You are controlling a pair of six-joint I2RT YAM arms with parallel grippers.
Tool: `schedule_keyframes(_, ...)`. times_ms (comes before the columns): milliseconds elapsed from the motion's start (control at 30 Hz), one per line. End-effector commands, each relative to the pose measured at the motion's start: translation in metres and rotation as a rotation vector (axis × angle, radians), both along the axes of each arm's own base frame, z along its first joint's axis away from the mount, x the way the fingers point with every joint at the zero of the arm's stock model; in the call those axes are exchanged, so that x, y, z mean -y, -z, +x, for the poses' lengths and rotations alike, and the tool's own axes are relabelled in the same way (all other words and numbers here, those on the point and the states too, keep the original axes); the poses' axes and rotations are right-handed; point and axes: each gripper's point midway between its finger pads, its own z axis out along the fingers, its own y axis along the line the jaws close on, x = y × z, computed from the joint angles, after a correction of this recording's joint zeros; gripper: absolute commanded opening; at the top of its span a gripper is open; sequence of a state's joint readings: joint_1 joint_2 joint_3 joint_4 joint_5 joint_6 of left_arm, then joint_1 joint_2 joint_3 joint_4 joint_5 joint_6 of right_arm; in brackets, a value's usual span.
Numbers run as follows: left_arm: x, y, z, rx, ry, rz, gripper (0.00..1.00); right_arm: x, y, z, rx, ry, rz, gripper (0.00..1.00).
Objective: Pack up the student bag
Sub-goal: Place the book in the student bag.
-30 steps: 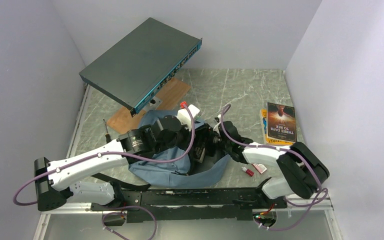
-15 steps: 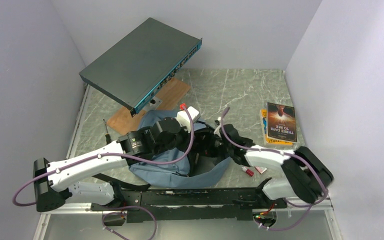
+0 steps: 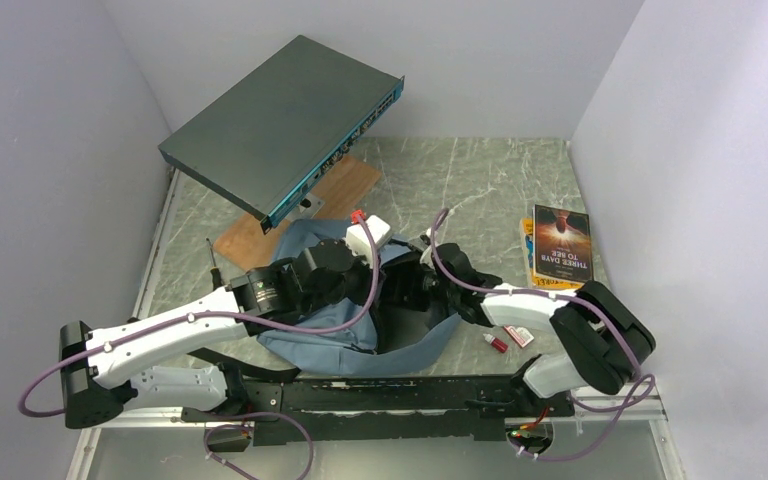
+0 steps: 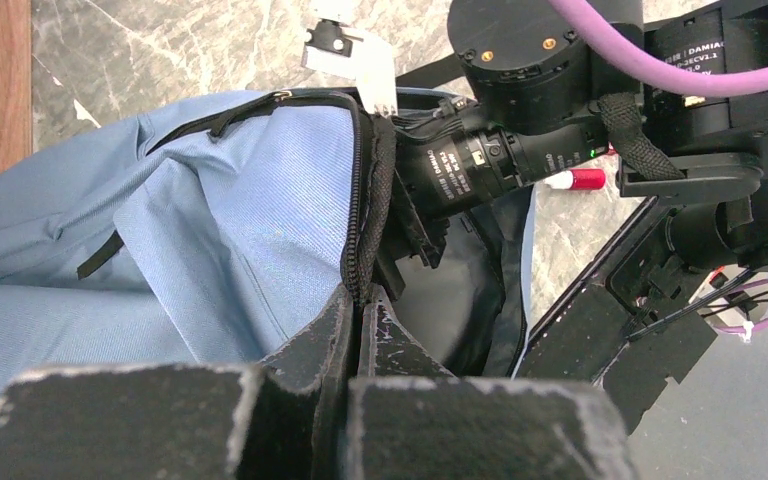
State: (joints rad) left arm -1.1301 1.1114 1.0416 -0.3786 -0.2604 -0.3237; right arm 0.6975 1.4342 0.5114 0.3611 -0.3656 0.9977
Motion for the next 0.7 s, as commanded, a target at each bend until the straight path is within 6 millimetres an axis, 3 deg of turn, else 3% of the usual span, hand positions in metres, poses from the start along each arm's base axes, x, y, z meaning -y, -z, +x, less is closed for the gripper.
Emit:
schedule_keyframes(0, 0.003, -0.022, 0.002, 0.038, -0.009, -0.072, 0.0, 0.001, -0.013, 0.006, 0.065, 0.021, 0.045, 0.67)
schedule_keyframes(33, 0.003, -0.022, 0.002, 0.038, -0.009, -0.069, 0.0, -0.001, -0.015, 0.008, 0.07, 0.018, 0.054, 0.66)
schedule_keyframes(200, 0.003, -0.021, 0.0, 0.031, -0.004, -0.071, 0.0, -0.033, -0.027, 0.033, 0.089, -0.008, 0.137, 0.31)
schedule_keyframes(300, 0.002, -0.018, -0.001, 0.018, -0.009, -0.075, 0.0, -0.047, -0.034, 0.045, 0.096, -0.01, 0.183, 0.22)
schedule_keyframes(433, 0.0, -0.012, 0.001, 0.019, -0.024, -0.07, 0.0, -0.036, -0.03, 0.038, 0.085, -0.003, 0.15, 0.26)
schedule_keyframes(667, 0.0, -0.004, 0.007, 0.032, -0.048, -0.054, 0.0, 0.02, -0.027, 0.008, 0.092, 0.013, -0.028, 0.62)
